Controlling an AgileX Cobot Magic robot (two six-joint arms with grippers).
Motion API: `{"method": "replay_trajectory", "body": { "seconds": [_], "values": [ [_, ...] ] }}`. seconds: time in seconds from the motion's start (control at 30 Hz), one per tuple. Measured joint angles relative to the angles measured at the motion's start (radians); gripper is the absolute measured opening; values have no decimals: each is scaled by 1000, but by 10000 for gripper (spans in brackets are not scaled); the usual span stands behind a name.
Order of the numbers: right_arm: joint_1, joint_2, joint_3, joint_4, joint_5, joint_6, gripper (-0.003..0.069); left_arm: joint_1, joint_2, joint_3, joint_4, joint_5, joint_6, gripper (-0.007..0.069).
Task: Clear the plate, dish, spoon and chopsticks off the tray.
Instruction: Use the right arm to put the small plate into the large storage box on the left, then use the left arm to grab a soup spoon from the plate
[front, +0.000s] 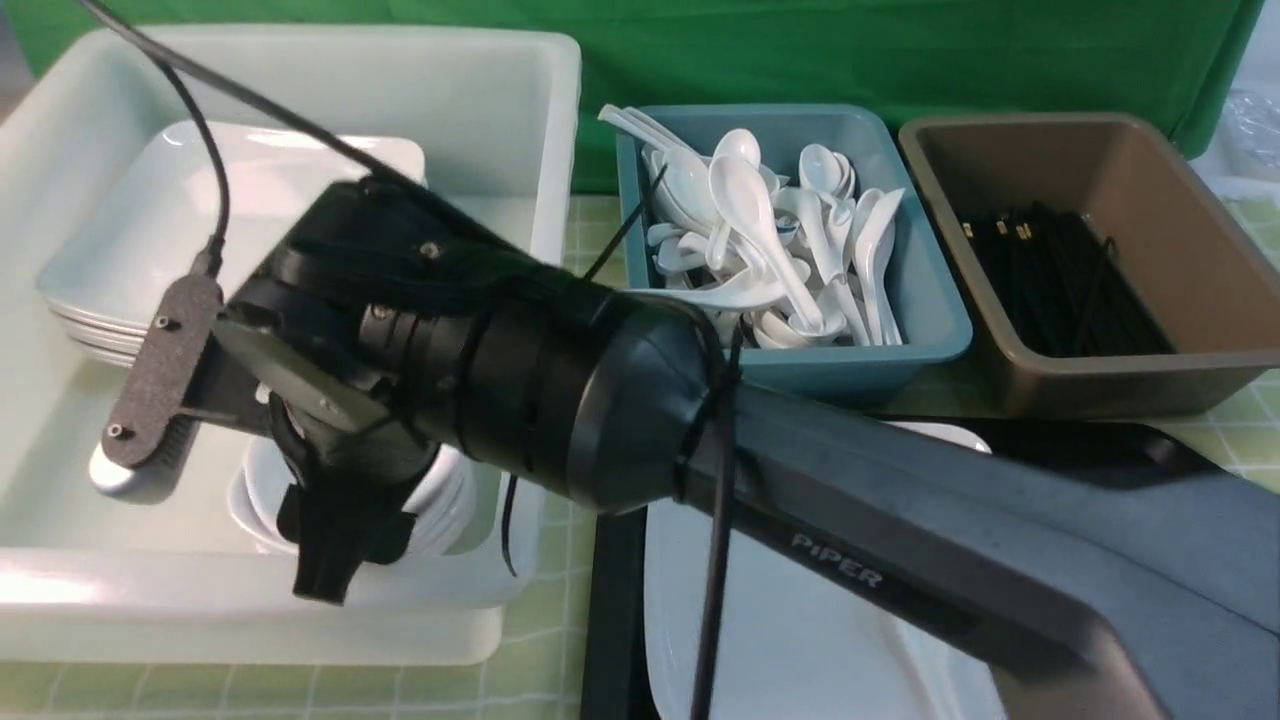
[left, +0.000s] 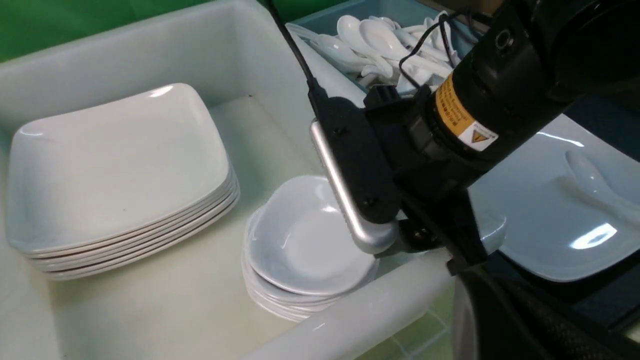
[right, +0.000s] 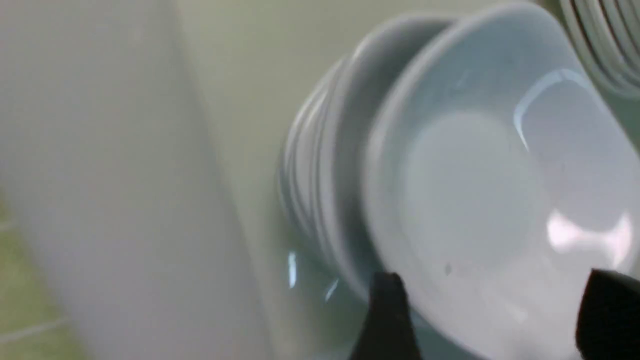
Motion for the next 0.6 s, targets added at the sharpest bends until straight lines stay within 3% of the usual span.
{"method": "replay_trajectory", "body": {
  "seconds": [0.13,0.3,0.43,0.5,0.6],
  "values": [
    [20,-115,-12,6,89,35,494,0,44,0,-7,-32,0,21],
    [6,-324,79,6,90,139,304,0,192,0,-44,-65,0,21],
    [-57,-571,386,5,90,245,150,0,317,-13,-189,-89,27,21],
    [-114,-738,572,3,89,304,115,0,399,-18,-296,-133,68,21],
    [-172,-921,787,-2,88,366,104,0,497,-21,-358,-191,98,21]
  ]
}}
